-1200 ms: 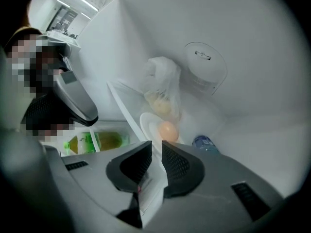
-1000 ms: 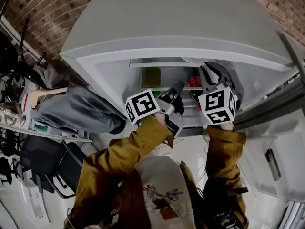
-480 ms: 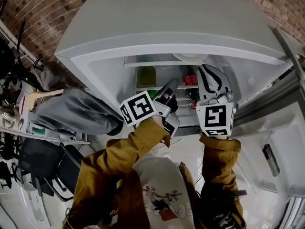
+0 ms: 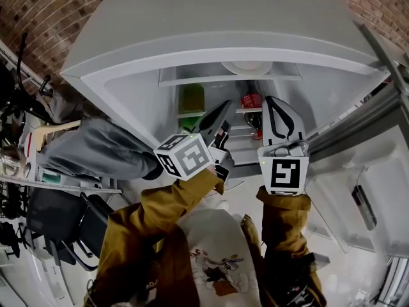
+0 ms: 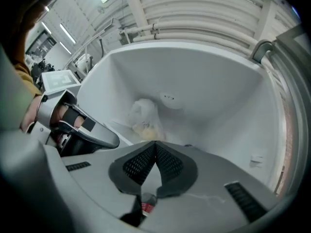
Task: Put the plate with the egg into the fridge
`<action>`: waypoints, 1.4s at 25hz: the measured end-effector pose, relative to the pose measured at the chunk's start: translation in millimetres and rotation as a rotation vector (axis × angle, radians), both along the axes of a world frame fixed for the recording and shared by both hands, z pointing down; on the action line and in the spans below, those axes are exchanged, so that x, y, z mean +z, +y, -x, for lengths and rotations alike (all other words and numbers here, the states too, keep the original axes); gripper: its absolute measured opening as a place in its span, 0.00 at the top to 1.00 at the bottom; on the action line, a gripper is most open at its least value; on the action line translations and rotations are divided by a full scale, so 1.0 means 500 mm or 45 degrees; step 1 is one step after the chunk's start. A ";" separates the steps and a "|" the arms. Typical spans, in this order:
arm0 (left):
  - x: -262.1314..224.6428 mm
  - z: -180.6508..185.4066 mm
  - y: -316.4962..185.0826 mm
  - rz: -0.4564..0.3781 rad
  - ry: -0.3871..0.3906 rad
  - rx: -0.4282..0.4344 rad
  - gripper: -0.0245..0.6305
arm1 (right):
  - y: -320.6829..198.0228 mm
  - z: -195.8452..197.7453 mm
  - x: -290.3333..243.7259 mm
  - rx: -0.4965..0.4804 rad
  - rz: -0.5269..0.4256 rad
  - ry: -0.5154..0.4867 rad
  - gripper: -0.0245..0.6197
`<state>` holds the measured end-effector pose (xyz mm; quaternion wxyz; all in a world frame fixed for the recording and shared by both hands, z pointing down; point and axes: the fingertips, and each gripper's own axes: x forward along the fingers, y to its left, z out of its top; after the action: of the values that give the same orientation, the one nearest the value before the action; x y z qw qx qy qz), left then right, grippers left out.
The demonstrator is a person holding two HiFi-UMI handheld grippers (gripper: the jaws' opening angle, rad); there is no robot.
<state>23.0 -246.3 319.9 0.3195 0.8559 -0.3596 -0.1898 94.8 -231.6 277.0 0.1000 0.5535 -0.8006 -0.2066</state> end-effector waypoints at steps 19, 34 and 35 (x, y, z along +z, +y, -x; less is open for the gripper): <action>-0.048 -0.029 0.130 -0.655 -0.444 -0.068 0.95 | 0.089 -0.002 0.054 0.023 -0.007 -0.424 0.95; 0.018 -0.004 0.183 -0.589 -0.514 -0.176 0.95 | 0.151 0.009 0.094 0.005 0.052 -0.476 0.95; 0.023 -0.007 0.185 -0.576 -0.510 -0.171 0.95 | 0.152 0.006 0.096 0.007 0.056 -0.477 0.95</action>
<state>26.7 -153.7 331.2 0.0303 0.9001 -0.4196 -0.1134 91.7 -155.6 325.0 -0.0382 0.5821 -0.8080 -0.0820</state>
